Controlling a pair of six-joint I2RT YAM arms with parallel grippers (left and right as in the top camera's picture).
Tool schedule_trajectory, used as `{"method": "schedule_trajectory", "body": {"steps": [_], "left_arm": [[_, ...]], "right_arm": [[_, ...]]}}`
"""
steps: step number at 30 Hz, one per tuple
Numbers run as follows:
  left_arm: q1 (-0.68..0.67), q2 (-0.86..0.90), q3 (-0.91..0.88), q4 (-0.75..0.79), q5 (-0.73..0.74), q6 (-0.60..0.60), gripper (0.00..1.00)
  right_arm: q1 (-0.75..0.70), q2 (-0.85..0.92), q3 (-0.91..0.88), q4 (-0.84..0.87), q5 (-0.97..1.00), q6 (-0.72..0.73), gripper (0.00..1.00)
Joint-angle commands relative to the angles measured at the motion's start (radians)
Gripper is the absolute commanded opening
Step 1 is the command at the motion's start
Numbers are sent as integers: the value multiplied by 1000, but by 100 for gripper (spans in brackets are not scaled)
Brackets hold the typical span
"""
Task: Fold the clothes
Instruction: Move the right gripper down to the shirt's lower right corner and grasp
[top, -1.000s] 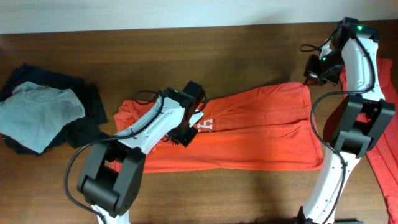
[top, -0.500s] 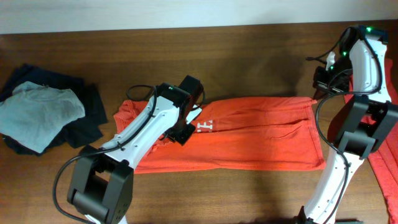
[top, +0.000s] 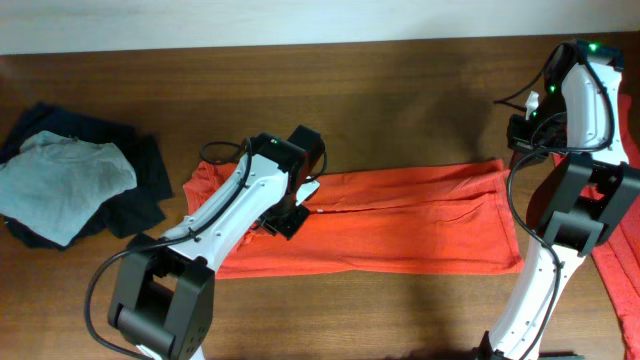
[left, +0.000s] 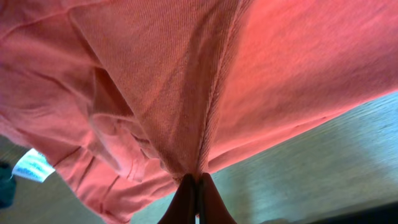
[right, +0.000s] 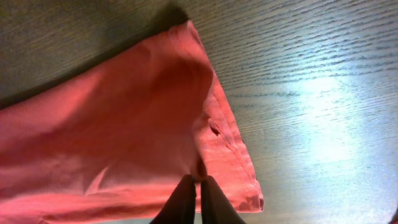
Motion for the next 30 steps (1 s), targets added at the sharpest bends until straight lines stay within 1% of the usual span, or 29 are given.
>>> {"method": "schedule_trajectory", "body": {"steps": [1, 5, 6, 7, 14, 15, 16, 17, 19, 20, 22, 23, 25, 26, 28, 30], "left_arm": [[17, -19, 14, -21, -42, -18, 0], [48, -19, 14, -66, -32, -18, 0], [55, -19, 14, -72, -16, -18, 0], [56, -19, 14, -75, -6, -18, 0], [59, -19, 14, -82, 10, -17, 0], [59, -19, 14, -82, 10, -17, 0], [58, -19, 14, -82, 10, -17, 0], [59, -19, 14, -81, 10, -17, 0], [59, -19, 14, -72, 10, -17, 0], [59, -19, 14, -66, 10, -17, 0], [59, -19, 14, -56, 10, -17, 0], [59, -19, 14, -53, 10, -17, 0], [59, -19, 14, -46, 10, -17, 0], [59, -19, 14, -41, 10, -17, 0], [59, -19, 14, -38, 10, -17, 0], [59, -19, 14, -40, 9, -17, 1]], "right_arm": [[3, -43, 16, -5, 27, -8, 9], [3, -43, 16, -5, 27, -19, 8], [3, -43, 16, -5, 27, -18, 5], [3, -43, 16, -5, 27, -18, 4], [3, -43, 15, -5, 26, -18, 4], [3, -43, 15, 0, 23, -18, 5], [3, -43, 15, 17, 0, -18, 13], [3, -43, 15, 45, -63, -24, 21], [0, -43, 15, 89, -229, -92, 35], [0, -43, 16, 104, -264, -102, 42], [0, -43, 16, 114, -240, -42, 42], [1, -43, 18, 118, -232, -36, 42], [1, -43, 35, 145, -247, -51, 42], [0, -46, 56, 142, -286, -59, 41], [-2, -58, 103, 115, -340, -89, 42], [-4, -96, 171, 62, -312, -90, 43]]}}
